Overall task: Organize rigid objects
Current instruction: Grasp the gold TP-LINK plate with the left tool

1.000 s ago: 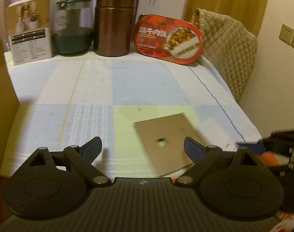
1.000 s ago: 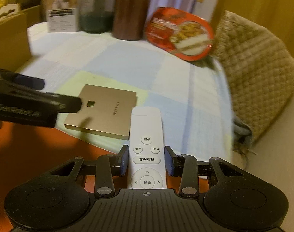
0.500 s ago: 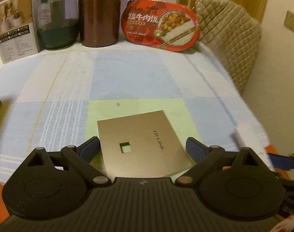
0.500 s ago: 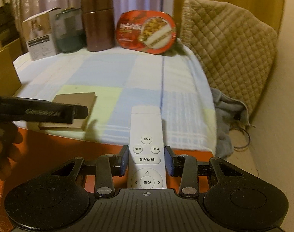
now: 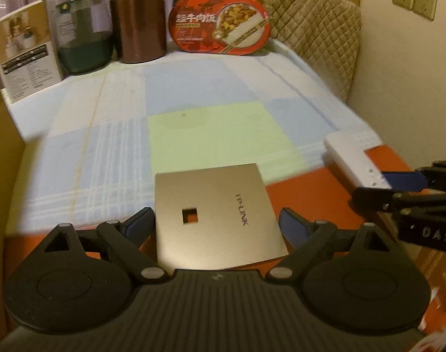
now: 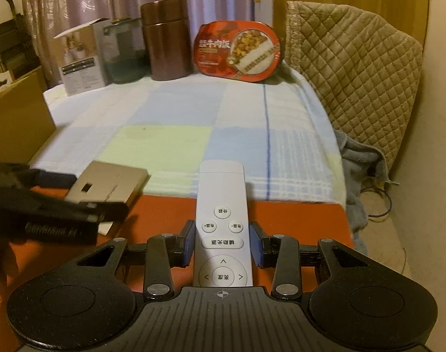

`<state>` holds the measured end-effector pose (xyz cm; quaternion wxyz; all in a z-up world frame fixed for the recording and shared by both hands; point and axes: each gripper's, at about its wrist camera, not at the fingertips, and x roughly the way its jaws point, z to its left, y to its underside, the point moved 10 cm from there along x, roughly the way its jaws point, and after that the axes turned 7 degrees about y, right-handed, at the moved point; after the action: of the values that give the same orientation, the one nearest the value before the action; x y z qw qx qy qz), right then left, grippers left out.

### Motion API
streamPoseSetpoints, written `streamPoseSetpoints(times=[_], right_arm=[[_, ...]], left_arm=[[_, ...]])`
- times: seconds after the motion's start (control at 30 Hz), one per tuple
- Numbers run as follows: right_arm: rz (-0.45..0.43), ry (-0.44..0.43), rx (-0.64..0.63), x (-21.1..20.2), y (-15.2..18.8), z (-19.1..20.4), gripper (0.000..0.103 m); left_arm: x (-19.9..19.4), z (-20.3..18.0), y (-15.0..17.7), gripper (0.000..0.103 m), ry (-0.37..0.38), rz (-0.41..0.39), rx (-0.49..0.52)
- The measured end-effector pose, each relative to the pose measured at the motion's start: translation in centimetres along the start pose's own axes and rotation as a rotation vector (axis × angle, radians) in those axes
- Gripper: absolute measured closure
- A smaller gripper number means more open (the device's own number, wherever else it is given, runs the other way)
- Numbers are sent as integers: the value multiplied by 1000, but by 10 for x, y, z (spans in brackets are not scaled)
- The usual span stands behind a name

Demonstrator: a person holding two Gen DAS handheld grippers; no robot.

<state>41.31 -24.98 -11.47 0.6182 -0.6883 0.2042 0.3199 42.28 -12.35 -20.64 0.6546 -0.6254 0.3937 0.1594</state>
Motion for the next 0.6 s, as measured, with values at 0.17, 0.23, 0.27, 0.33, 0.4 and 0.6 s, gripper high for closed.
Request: streamPoseSetpoints(times=[0.17,0.23,0.27,0.33,0.4,0.6], right_arm=[[9,-1,11,-2,5,3,68],[11,5,14,-3,6,2,68],[12,8,16,-3,6,1,68],[11,16,18,-4,7,0,68],[8,20,14,-7,8,2,68],[-4,15,49,-25,9,8,68]], left_arm=[[6,2,-3,11,-17,0,-7],[9,2,-7,11,-24,1,-7],[10,3,-7,15,-16,2,-13],[8,3,-7,17,-18,5,-11],[4,2,-5,17,-11,11,-7],[-25,-4,-4,18,8,-9,0]])
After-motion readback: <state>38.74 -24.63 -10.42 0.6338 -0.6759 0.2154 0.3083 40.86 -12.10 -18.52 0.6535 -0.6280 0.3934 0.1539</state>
